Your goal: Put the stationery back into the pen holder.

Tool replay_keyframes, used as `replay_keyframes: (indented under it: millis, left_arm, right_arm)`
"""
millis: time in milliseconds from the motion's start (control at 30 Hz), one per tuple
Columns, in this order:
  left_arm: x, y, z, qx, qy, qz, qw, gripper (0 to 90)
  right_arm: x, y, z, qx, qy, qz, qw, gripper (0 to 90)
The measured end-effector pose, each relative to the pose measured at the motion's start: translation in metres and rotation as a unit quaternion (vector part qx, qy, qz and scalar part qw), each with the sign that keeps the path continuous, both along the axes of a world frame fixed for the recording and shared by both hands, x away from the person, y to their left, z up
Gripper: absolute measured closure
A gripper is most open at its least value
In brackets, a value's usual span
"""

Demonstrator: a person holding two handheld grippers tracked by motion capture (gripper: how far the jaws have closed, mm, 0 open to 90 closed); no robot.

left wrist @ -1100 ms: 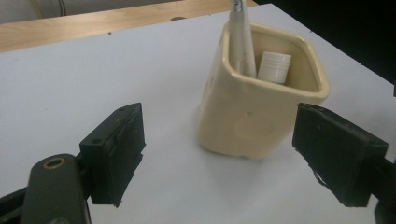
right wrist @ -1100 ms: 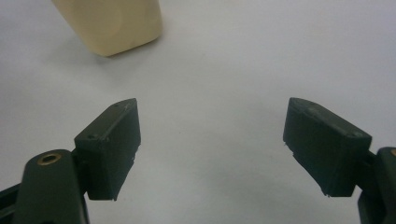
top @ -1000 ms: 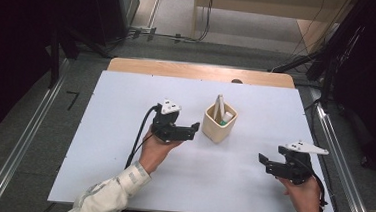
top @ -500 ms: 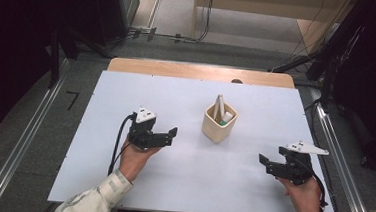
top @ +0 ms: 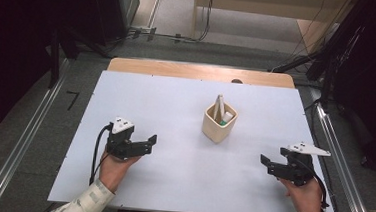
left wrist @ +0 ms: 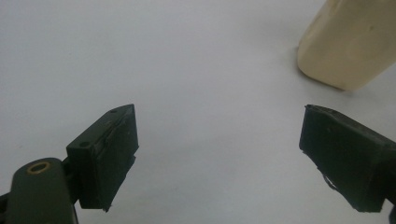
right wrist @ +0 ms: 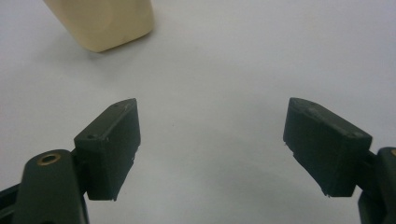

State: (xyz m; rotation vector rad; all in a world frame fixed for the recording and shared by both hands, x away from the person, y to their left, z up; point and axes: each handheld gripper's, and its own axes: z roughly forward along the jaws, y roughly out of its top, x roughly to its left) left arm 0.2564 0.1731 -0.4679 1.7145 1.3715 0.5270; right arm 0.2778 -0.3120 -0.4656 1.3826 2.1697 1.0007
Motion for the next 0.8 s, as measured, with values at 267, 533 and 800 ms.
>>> replay_keyframes:
  millis: [267,533,800]
  left_arm:
    - [-0.015,0.020,-0.006,-0.001,0.006,0.022,0.9997,12.2]
    - [-0.027,0.041,-0.010,-0.001,0.007,0.052,0.9986,12.1]
    - [-0.033,0.055,-0.014,0.002,0.010,0.071,0.9974,11.3]
  right_arm:
    - [-0.003,-0.010,-0.002,0.004,0.002,-0.014,0.9999,17.3]
    - [-0.007,-0.018,-0.003,0.007,0.003,-0.026,0.9996,17.3]
    - [-0.008,-0.019,-0.003,0.009,0.003,-0.032,0.9995,17.3]
